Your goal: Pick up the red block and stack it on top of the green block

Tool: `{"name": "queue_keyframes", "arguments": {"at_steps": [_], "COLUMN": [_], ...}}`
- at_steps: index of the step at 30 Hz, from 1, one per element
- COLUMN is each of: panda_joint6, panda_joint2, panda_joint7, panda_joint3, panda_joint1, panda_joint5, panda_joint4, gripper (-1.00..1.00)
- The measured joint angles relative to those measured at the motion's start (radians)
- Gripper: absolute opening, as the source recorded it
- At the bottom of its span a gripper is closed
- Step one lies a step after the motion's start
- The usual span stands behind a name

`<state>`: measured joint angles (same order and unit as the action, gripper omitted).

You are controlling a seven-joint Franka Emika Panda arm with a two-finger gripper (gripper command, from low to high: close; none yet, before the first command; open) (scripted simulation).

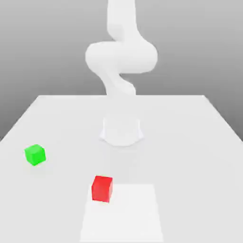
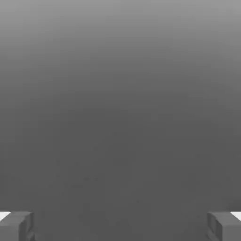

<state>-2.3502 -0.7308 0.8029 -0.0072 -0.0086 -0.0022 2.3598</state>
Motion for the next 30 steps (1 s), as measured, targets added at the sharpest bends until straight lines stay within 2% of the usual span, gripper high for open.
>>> {"name": "queue_keyframes", "arguments": {"at_steps": [17, 24, 25, 30], "panda_joint6": [-0.434, -0.661, -0.685, -0.685], "panda_joint2": [0.621, 0.898, 0.926, 0.926], "panda_joint7": [0.021, -0.026, -0.030, -0.027], "panda_joint3": [-0.063, -0.035, -0.025, -0.025], "panda_joint1": [-0.072, -0.093, -0.101, -0.102], "panda_joint5": [-0.012, 0.053, 0.059, 0.056], "panda_joint4": [0.484, 0.484, 0.481, 0.481], "gripper": [0.00, 0.00, -1.00, -1.00]}}
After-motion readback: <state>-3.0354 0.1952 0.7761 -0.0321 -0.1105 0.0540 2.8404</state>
